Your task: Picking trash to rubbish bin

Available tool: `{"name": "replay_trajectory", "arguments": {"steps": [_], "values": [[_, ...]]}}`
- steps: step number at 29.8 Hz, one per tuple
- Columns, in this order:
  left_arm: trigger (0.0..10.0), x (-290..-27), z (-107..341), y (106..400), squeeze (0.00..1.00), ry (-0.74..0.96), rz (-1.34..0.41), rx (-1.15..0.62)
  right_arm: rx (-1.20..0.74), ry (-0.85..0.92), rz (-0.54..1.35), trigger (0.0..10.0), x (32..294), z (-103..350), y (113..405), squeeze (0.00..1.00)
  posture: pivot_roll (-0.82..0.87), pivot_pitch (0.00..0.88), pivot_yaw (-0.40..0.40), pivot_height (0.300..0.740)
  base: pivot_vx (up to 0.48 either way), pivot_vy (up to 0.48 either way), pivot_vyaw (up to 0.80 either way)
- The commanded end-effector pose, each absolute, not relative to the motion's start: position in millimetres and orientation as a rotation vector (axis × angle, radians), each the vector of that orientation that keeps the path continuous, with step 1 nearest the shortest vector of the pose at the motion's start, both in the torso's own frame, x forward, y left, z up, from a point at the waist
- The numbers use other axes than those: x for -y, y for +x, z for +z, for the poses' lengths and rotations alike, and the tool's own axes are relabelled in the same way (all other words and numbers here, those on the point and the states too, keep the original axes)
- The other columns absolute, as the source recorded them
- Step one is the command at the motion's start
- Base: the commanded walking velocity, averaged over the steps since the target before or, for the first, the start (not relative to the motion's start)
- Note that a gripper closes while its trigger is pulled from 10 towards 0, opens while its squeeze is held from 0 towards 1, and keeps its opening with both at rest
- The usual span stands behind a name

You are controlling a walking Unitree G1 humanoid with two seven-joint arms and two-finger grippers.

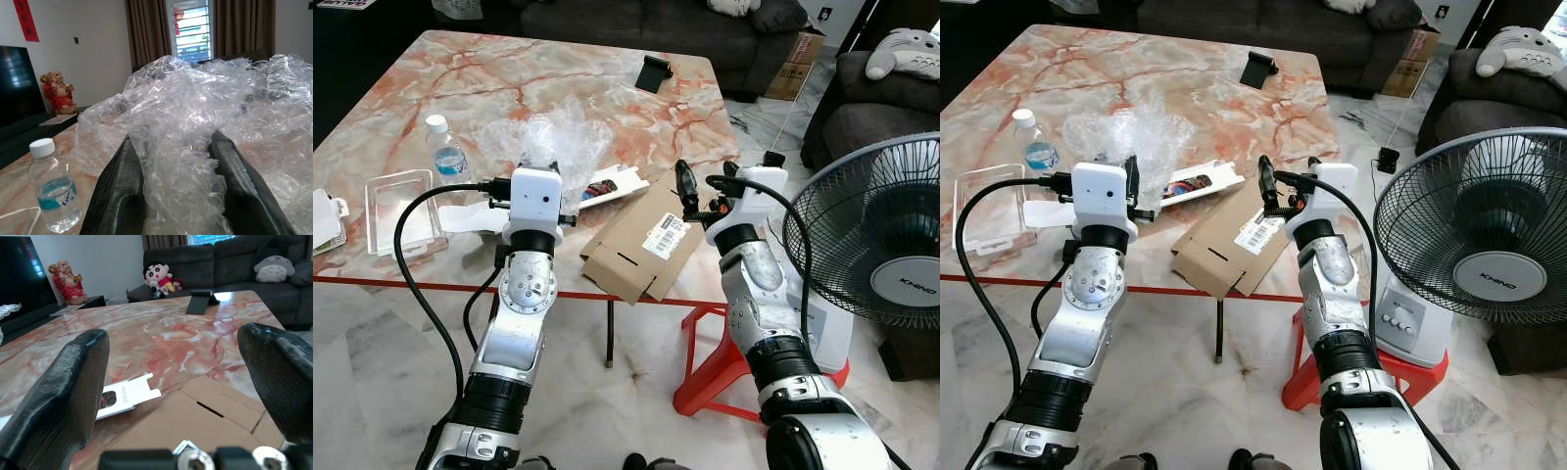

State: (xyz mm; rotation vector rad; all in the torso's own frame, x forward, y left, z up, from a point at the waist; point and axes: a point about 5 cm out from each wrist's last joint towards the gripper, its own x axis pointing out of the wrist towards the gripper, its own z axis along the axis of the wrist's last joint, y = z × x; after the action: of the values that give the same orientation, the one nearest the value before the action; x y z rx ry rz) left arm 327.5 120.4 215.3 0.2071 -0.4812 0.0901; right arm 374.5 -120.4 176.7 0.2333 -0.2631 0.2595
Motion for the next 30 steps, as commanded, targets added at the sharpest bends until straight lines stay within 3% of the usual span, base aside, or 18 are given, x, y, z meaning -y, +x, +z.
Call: {"name": "replay_trajectory", "arguments": {"steps": [1,27,30], "values": [[10.0,-118,211,328,0.0,0.207,0.08,0.468,0.273,0.233,0.25,10.0,123,177,373,0.0,0.06,0.148,-0.125,0.74,-0.311,0.0,0.0],[10.0,-119,207,329,0.0,0.202,0.087,0.455,0.257,0.236,0.245,10.0,125,175,373,0.0,0.05,0.15,-0.128,0.74,-0.324,0.0,0.0],[10.0,-124,194,332,0.0,0.209,0.112,0.384,0.245,0.233,0.237,10.0,128,172,373,0.0,0.05,0.15,-0.129,0.74,0.0,0.0,0.0]]}}
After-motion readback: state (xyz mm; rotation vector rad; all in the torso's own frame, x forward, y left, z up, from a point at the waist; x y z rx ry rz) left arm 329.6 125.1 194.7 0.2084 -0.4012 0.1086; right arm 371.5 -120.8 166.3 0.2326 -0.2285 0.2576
